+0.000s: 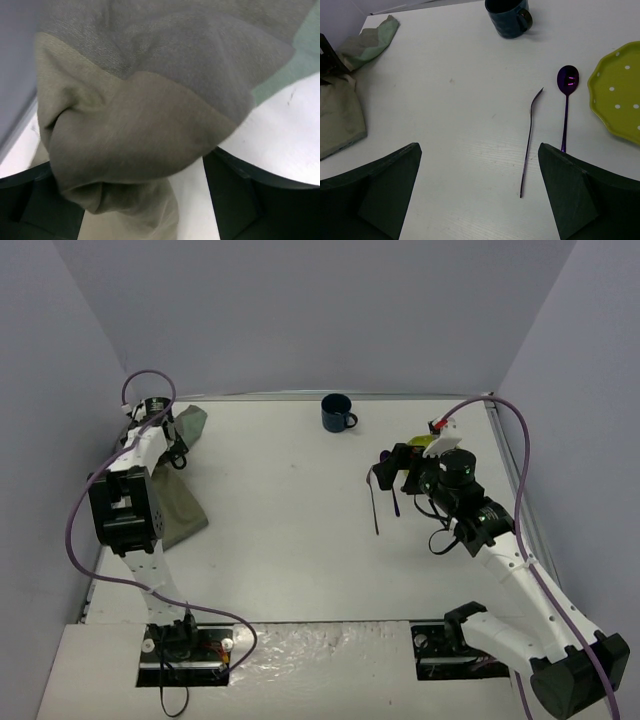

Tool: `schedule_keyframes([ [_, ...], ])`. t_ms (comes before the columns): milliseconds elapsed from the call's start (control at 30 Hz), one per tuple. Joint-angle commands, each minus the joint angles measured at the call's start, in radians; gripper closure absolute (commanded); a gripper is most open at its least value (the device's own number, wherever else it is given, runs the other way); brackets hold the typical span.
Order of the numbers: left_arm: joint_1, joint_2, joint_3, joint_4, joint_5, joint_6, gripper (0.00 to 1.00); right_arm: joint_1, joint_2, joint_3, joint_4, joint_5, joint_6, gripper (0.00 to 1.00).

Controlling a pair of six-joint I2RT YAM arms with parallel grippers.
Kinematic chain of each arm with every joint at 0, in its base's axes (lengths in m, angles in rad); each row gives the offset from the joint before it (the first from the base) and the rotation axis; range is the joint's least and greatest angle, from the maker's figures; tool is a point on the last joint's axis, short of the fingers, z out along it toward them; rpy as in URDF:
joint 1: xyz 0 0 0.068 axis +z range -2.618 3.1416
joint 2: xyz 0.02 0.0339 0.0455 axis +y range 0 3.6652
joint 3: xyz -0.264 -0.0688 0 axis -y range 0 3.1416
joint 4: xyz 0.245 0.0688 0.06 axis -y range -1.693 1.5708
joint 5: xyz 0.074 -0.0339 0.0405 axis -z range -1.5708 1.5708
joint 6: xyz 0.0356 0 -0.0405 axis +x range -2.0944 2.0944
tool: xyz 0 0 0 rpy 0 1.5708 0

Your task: Set the dinner table for one person

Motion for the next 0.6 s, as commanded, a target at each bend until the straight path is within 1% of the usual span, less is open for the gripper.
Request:
schedule_keyframes([
  [0, 0.010, 0.005, 0.084, -0.020, 0.010, 0.072, 0.75, 0.006, 0.004, 0.006, 0.073, -0.024, -0.007, 0.00],
  [33, 0.009, 0.006, 0.100, -0.027, 0.037, 0.091, 0.89, 0.008, 0.005, 0.005, 0.074, -0.024, -0.009, 0.00],
  [67, 0.007, -0.003, 0.111, -0.049, 0.060, 0.108, 0.98, 0.007, 0.008, 0.006, 0.073, -0.025, -0.012, 0.00],
  [100, 0.003, -0.016, 0.133, -0.077, 0.086, 0.121, 1.00, 0.007, 0.011, 0.007, 0.073, -0.026, -0.014, 0.00],
  [200, -0.041, -0.078, 0.185, -0.139, 0.143, 0.175, 1.00, 0.007, 0.027, 0.015, 0.073, -0.031, -0.024, 0.00],
  [267, -0.115, -0.167, 0.206, -0.181, 0.113, 0.247, 1.00, 0.008, 0.045, 0.024, 0.073, -0.038, -0.030, 0.00],
  [367, -0.246, -0.286, 0.209, -0.215, 0.012, 0.322, 1.00, 0.011, 0.071, 0.042, 0.074, -0.057, -0.042, 0.00],
  [433, -0.322, -0.368, 0.177, -0.218, -0.009, 0.356, 1.00, 0.016, 0.086, 0.051, 0.073, -0.062, -0.047, 0.00],
  [567, -0.473, -0.496, 0.034, -0.231, 0.046, 0.378, 1.00, 0.027, 0.105, 0.061, 0.074, -0.083, -0.046, 0.00],
])
